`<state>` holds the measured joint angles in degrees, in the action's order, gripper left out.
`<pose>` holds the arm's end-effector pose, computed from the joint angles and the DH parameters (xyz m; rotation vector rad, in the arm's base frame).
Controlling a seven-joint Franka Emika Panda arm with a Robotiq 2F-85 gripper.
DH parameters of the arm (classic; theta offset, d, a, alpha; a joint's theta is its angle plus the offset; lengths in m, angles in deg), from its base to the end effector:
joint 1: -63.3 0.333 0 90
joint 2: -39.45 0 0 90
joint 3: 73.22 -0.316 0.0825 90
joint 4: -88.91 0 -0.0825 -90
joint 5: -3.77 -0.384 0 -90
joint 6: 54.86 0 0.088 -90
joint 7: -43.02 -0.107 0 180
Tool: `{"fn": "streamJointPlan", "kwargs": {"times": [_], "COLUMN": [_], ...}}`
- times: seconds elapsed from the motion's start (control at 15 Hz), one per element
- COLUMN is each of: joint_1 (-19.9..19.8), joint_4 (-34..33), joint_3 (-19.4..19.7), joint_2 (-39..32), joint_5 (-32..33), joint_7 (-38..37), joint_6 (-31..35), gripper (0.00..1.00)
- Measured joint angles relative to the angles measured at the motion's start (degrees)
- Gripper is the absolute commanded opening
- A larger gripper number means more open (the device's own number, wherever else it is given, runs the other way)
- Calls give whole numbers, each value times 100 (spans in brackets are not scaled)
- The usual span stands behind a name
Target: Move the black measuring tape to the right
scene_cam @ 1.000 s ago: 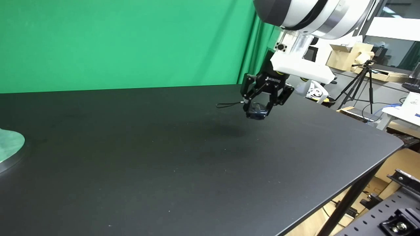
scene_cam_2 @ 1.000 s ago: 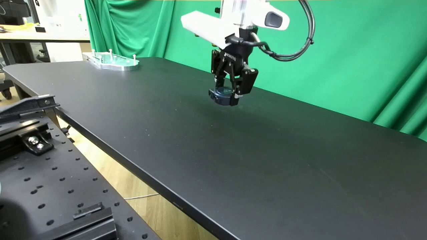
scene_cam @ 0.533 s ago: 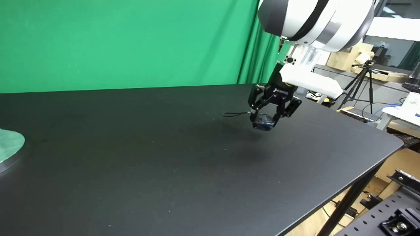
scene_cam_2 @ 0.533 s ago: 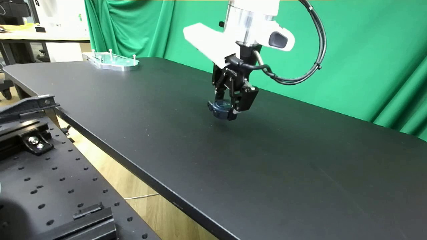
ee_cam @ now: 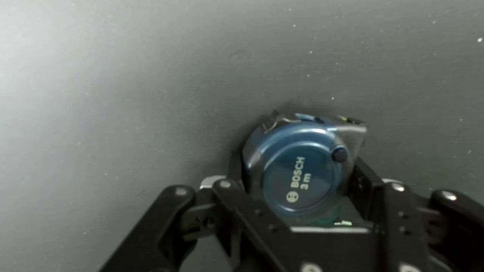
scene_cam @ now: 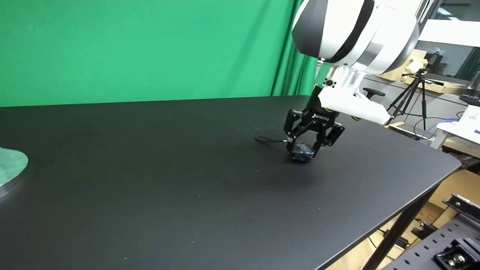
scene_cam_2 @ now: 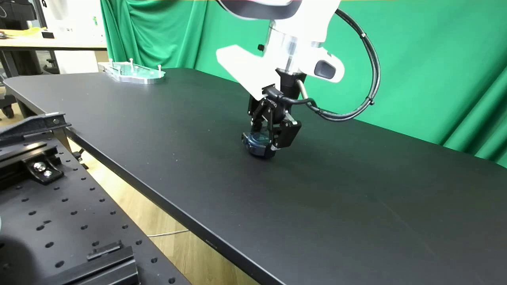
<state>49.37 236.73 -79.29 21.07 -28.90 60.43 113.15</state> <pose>0.4231 -0.0893 0.1467 -2.9327 0.5889 -0.0858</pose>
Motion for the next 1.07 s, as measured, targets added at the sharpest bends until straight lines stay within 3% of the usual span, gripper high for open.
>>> {"fn": "streamJointPlan", "kwargs": {"times": [0.13, 0.4, 0.6, 0.8, 1.07], "joint_1": [19, 219, 623, 1167, 2181], "joint_4": [-1, 10, 109, 345, 567], "joint_3": [2, 6, 146, 448, 1235], "joint_2": [-1, 54, 223, 537, 1055], "joint_5": [9, 33, 295, 1267, 2808], "joint_7": [-1, -23, -326, -1424, -3069], "joint_6": [6, 10, 1, -14, -373], "gripper": [100, 100, 100, 100, 100]}}
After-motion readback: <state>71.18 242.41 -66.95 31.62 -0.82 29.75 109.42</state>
